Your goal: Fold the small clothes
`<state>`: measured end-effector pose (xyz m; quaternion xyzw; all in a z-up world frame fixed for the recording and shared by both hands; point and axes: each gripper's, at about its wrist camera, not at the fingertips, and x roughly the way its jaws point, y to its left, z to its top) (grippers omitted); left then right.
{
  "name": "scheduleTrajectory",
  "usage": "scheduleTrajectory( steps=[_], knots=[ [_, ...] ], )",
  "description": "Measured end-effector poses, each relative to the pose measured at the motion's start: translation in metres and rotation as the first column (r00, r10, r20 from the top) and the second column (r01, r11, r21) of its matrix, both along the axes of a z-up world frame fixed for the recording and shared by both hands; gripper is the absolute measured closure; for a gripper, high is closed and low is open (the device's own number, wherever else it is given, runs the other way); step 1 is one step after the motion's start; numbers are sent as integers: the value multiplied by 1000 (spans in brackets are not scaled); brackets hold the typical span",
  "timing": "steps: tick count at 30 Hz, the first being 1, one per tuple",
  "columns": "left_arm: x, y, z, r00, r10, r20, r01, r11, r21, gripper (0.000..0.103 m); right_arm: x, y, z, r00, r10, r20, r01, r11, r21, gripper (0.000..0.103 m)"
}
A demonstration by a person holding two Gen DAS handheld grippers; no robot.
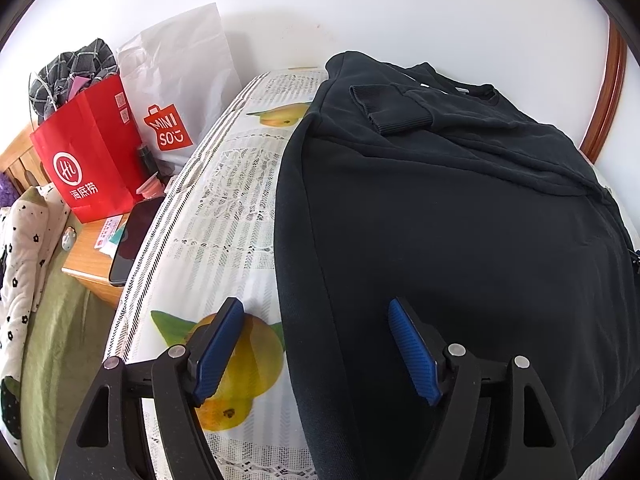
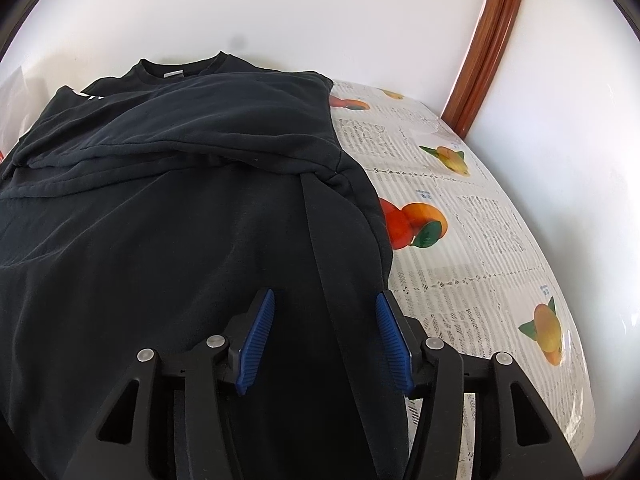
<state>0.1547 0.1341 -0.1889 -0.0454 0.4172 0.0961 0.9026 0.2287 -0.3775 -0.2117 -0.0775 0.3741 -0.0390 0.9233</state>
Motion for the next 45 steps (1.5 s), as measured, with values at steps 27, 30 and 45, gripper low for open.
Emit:
scheduleTrajectory(
  steps=[27,30,45],
  knots=[
    [0,-1,-2,1000,0,2,0,1000,1,26,1,-3,0,1000,-8,2,8,1000,-7,43],
    [0,0,-2,1000,0,3,0,1000,0,26,1,-2,0,1000,-8,2,8,1000,-5,43],
    [0,0,-3,1000,0,5,0,1000,0,25,1,-3,1,1000,-8,2,8,1000,-7,43]
  ],
)
